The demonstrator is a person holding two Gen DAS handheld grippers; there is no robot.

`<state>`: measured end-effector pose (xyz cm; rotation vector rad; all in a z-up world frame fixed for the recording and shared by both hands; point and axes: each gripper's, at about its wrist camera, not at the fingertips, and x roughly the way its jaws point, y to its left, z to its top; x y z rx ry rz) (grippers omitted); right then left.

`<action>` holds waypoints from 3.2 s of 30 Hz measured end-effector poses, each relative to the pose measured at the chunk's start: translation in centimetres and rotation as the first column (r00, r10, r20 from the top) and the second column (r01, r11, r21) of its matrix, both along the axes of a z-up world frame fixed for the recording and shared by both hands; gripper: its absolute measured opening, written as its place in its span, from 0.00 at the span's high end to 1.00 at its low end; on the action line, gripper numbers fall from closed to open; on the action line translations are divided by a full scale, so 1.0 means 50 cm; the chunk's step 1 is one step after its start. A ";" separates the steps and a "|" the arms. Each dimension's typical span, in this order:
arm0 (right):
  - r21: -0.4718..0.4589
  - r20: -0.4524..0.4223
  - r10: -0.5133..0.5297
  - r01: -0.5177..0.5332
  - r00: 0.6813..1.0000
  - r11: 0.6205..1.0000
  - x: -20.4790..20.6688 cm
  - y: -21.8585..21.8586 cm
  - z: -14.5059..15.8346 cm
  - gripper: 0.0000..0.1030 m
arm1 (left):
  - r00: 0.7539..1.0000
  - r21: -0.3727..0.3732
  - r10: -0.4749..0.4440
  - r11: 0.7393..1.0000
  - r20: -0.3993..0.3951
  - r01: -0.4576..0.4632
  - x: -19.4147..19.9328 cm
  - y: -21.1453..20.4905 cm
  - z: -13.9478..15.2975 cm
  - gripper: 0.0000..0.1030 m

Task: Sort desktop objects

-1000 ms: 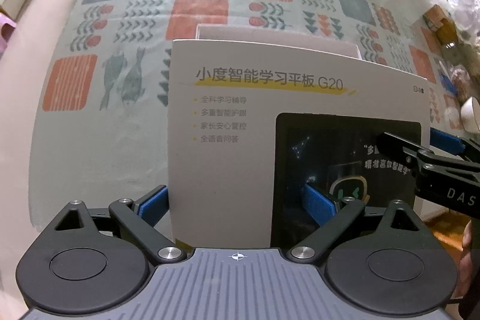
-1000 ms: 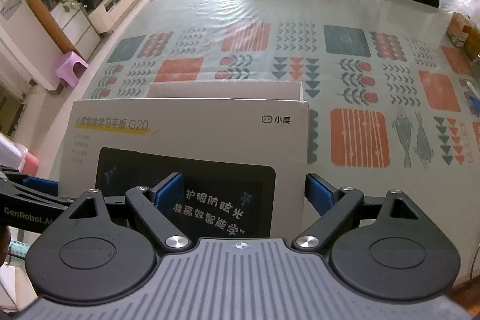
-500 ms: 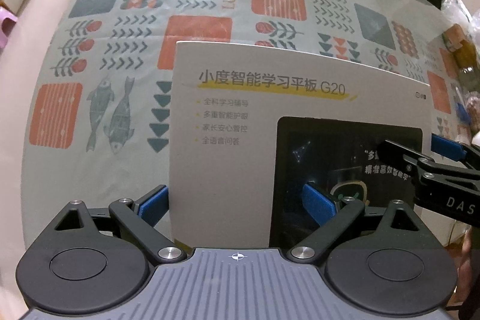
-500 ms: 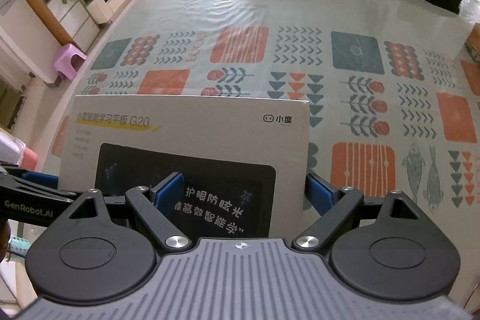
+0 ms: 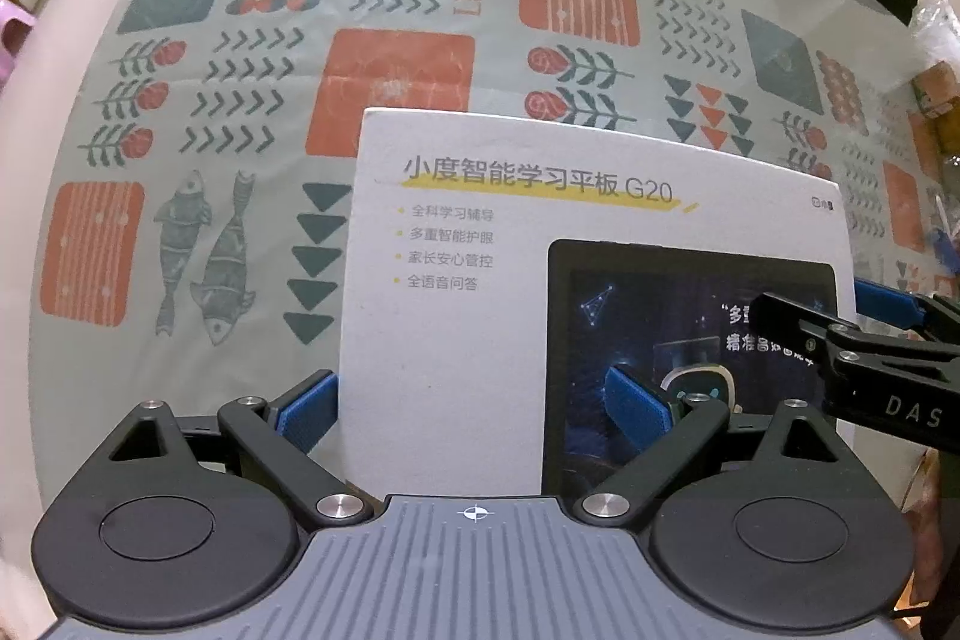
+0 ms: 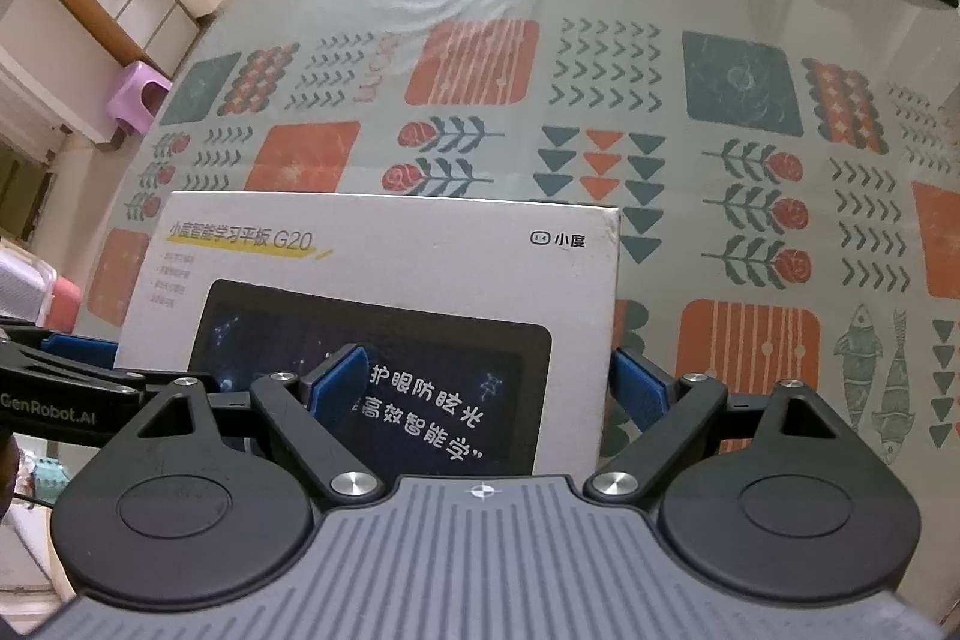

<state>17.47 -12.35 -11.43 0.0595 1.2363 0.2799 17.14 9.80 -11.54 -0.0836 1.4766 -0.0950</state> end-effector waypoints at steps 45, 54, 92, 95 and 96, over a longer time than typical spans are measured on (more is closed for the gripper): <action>0.076 0.031 -0.009 0.006 0.999 0.997 -0.016 -0.023 -0.104 0.00 | 0.983 0.030 0.015 0.999 0.184 -0.021 -0.054 -0.024 -0.072 0.00; 0.243 0.086 -0.279 0.251 0.956 0.937 -0.068 -0.073 -0.073 0.00 | 0.968 0.000 0.079 0.997 0.238 -0.082 -0.098 0.010 -0.056 0.00; -0.157 0.240 -0.119 0.160 0.963 0.975 -0.408 0.040 0.252 0.00 | 0.956 0.051 -0.043 0.998 0.291 0.029 -0.382 -0.023 0.208 0.00; -0.148 0.238 -0.119 0.157 0.964 0.976 -0.413 0.040 0.261 0.00 | 0.961 0.024 -0.039 0.999 0.275 0.034 -0.387 -0.028 0.215 0.00; -0.141 0.236 -0.121 0.157 0.964 0.978 -0.415 0.040 0.264 0.00 | 0.961 0.020 -0.039 0.999 0.272 0.035 -0.389 -0.030 0.217 0.00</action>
